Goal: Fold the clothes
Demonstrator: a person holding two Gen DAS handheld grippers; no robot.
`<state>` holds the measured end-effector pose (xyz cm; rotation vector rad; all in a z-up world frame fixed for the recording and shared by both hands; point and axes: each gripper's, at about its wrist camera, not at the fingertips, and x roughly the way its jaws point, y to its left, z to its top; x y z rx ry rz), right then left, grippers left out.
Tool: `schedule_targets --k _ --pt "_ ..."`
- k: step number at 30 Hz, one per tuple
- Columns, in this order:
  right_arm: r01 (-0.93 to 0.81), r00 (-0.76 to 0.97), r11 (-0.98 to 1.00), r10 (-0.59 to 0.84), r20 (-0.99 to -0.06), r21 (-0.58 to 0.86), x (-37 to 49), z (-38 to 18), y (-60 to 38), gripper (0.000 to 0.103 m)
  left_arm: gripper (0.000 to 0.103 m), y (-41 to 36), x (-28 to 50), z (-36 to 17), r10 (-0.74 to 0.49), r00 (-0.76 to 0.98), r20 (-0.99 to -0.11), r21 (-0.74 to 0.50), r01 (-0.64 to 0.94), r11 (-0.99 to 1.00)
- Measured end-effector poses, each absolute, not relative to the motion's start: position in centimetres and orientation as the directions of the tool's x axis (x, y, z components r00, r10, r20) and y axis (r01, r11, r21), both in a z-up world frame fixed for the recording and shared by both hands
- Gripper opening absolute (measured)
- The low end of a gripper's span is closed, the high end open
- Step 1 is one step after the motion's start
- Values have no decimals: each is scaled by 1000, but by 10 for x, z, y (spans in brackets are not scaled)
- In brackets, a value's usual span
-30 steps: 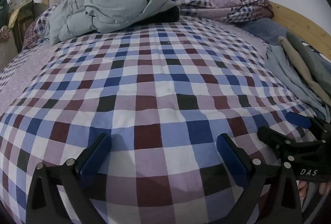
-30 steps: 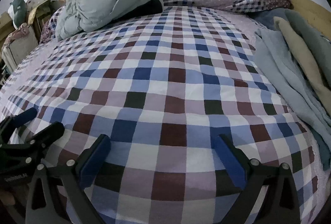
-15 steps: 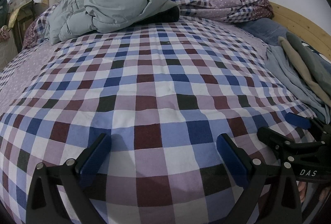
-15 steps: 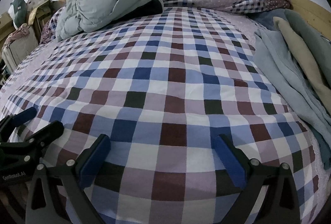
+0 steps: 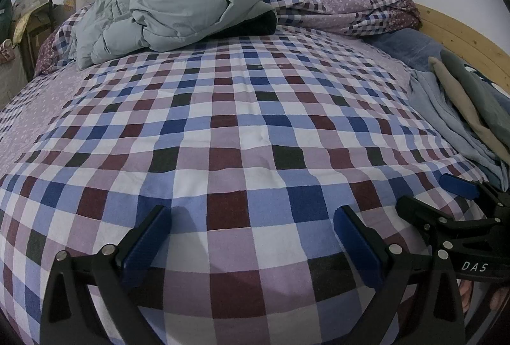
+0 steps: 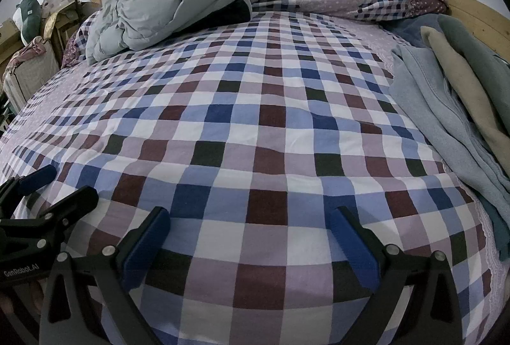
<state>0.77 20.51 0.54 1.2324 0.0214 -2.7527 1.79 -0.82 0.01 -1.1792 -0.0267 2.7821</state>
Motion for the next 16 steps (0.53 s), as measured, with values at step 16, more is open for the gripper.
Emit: schedule_targets --k 16 --pt "121 -661 -992 -109 -743 38 9 6 205 103 103 -8 18 0 116 -690 -715 -64 -101 -993"
